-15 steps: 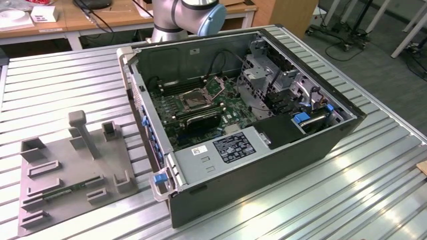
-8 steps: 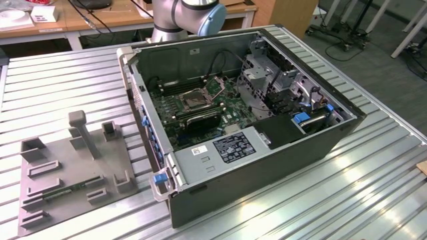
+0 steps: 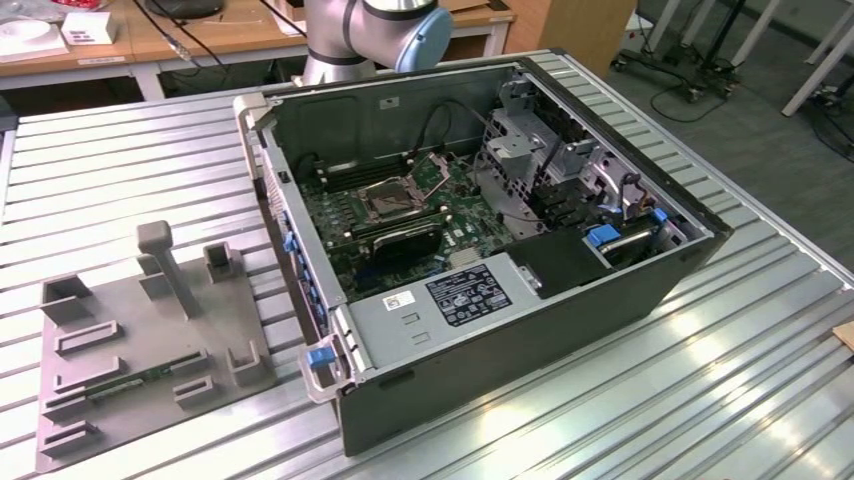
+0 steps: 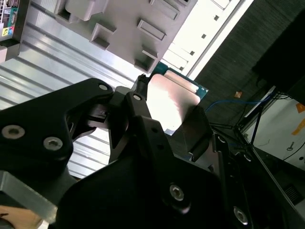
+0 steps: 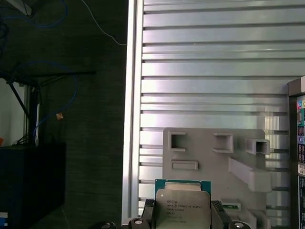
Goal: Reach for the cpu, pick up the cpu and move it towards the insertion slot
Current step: 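Pick up the cpu and move it towards the insertion slot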
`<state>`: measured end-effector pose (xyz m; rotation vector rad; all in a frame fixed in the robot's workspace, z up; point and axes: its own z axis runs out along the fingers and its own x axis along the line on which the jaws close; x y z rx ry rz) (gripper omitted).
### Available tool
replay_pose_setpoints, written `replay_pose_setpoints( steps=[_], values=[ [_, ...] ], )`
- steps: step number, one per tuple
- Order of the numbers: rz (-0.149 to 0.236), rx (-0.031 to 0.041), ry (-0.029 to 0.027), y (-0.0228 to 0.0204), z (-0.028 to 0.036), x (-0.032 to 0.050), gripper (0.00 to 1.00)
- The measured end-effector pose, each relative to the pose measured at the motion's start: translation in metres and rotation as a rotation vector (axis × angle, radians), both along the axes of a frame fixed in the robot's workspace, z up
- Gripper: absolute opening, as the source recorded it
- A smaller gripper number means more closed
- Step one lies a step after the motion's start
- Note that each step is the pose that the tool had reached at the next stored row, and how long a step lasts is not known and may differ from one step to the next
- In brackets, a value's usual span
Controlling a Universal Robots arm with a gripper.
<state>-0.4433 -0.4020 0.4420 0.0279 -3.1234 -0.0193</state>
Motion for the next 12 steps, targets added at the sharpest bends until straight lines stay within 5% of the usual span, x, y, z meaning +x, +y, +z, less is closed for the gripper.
replay_pose_setpoints(
  steps=[12],
  values=[
    [0.000, 0.0007, 0.0001, -0.0030, -0.0181, 0.0015, 0.54]
  ],
)
